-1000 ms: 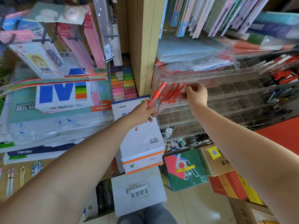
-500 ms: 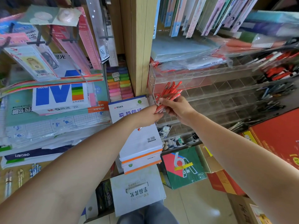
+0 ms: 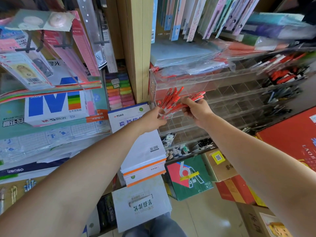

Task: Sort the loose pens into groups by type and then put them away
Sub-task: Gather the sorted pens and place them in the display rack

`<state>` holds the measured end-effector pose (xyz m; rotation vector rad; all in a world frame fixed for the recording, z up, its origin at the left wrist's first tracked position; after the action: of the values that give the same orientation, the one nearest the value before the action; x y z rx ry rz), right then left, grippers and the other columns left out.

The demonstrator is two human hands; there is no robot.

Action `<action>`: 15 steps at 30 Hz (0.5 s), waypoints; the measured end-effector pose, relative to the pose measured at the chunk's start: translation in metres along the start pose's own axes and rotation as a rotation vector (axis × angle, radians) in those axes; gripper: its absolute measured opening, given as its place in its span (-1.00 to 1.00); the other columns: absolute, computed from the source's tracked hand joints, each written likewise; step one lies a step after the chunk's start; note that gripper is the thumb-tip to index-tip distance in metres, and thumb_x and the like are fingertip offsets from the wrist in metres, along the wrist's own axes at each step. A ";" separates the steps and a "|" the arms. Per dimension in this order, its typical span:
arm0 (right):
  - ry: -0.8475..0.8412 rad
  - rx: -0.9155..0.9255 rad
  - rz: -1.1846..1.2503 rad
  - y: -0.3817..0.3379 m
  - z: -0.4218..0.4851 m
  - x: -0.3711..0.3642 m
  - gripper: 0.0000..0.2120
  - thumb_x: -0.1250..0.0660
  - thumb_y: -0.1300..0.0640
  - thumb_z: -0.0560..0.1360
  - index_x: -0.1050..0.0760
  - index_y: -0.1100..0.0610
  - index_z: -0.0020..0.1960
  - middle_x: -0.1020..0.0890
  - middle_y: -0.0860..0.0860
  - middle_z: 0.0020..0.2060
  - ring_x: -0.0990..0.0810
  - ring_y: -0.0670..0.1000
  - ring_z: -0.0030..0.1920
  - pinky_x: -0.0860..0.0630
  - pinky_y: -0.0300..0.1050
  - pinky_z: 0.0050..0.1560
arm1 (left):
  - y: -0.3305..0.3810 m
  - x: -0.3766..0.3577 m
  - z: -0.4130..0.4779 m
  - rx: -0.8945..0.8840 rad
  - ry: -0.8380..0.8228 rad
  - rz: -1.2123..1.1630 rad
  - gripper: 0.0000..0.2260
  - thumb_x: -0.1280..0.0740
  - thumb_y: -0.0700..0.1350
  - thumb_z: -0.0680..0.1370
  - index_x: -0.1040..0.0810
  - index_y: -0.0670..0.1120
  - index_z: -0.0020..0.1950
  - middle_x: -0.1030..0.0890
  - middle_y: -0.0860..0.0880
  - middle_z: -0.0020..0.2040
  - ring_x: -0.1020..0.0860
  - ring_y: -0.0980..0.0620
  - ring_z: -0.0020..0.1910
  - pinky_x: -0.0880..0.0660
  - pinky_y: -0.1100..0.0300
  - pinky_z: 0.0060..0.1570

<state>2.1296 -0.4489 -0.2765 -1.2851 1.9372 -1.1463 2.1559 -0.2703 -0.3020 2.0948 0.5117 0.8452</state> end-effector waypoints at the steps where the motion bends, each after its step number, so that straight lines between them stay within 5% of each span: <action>1: 0.036 0.040 0.000 -0.006 0.002 0.004 -0.90 -0.39 0.23 0.50 -0.51 0.24 -0.14 -0.58 0.07 -0.36 -0.50 -0.12 -0.51 -0.46 -0.31 -0.48 | -0.002 0.002 0.004 0.002 0.073 0.027 -0.63 -0.32 -0.09 0.57 -0.34 -0.13 0.34 -0.45 -0.07 0.16 -0.47 -0.04 0.07 -0.40 0.13 -0.03; 8: 0.174 0.217 -0.110 -0.019 0.020 0.016 -0.89 -0.42 0.13 0.48 -0.56 0.17 -0.15 -0.61 0.04 -0.34 -0.54 -0.05 -0.39 -0.56 -0.12 -0.19 | -0.002 0.007 0.023 -0.024 0.257 0.178 -0.66 -0.36 -0.04 0.54 -0.41 -0.10 0.26 -0.52 -0.07 0.14 -0.51 -0.09 0.11 -0.46 0.05 0.10; 15: 0.188 0.280 -0.330 0.009 0.034 -0.015 -0.78 -0.43 0.08 0.47 -0.58 0.24 -0.20 -0.64 0.08 -0.36 -0.57 -0.03 -0.41 -0.57 -0.11 -0.27 | -0.004 0.003 0.037 -0.007 0.392 0.215 -0.63 -0.39 -0.02 0.52 -0.39 -0.18 0.20 -0.49 -0.14 0.16 -0.50 -0.15 0.11 -0.42 0.08 0.00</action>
<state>2.1582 -0.4450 -0.3013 -1.4143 1.6490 -1.6899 2.1840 -0.2859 -0.3213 2.0068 0.4889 1.3946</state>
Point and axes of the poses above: each hand's wrist, its own z-axis towards the middle knuckle, its own x-axis out of the back of the hand, y = z × x, the point moved 1 cm from there along z, towards the middle knuckle
